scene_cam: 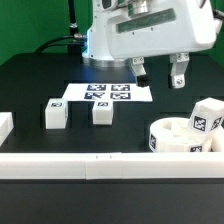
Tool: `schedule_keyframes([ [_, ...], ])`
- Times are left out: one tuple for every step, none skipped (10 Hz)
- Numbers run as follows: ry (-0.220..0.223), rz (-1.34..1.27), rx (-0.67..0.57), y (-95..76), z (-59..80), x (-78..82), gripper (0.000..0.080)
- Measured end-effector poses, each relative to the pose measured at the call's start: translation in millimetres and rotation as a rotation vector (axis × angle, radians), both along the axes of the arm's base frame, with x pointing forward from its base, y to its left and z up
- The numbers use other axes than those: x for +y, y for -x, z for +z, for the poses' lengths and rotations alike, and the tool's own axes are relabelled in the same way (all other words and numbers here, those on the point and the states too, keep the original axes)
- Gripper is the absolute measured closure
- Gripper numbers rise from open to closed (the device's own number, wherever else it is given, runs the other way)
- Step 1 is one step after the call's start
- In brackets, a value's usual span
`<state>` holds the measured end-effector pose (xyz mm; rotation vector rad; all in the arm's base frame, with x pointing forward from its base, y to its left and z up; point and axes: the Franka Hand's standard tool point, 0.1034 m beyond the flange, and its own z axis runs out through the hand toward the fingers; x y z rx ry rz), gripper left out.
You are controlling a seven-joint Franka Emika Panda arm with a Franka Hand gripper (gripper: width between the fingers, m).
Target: Assemble stool
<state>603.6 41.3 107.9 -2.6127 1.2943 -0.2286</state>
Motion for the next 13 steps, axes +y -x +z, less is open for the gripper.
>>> schedule_keyframes([
  [0.014, 0.052, -0.006, 0.0, -0.1, -0.8, 0.0151],
  [0.049, 0.187, -0.022, 0.0, -0.1, -1.3, 0.0151],
  [0.095, 0.349, -0.041, -0.3, -0.1, -3.8, 0.0151],
  [0.162, 0.556, -0.058, -0.9, -1.6, -10.6, 0.0151],
  [0.224, 0.732, -0.07, -0.6, -3.7, -18.6, 0.0151],
  [0.267, 0.827, -0.087, 1.4, -6.0, -25.3, 0.0151],
  [0.277, 0.873, -0.087, 2.4, -6.8, -25.3, 0.0151],
  [0.307, 0.98, -0.093, 2.2, -6.8, -26.7, 0.0151],
  [0.317, 1.011, -0.093, 2.2, -6.9, -27.7, 0.0151],
  [0.32, 1.015, -0.093, 2.8, -7.7, -29.6, 0.0151],
  [0.337, 1.034, -0.089, 7.8, -12.6, -42.3, 0.0151],
  [0.342, 1.009, -0.069, 18.2, -19.9, -61.1, 0.0151],
  [0.368, 1.02, -0.065, 26.1, -26.6, -78.8, 0.0151],
])
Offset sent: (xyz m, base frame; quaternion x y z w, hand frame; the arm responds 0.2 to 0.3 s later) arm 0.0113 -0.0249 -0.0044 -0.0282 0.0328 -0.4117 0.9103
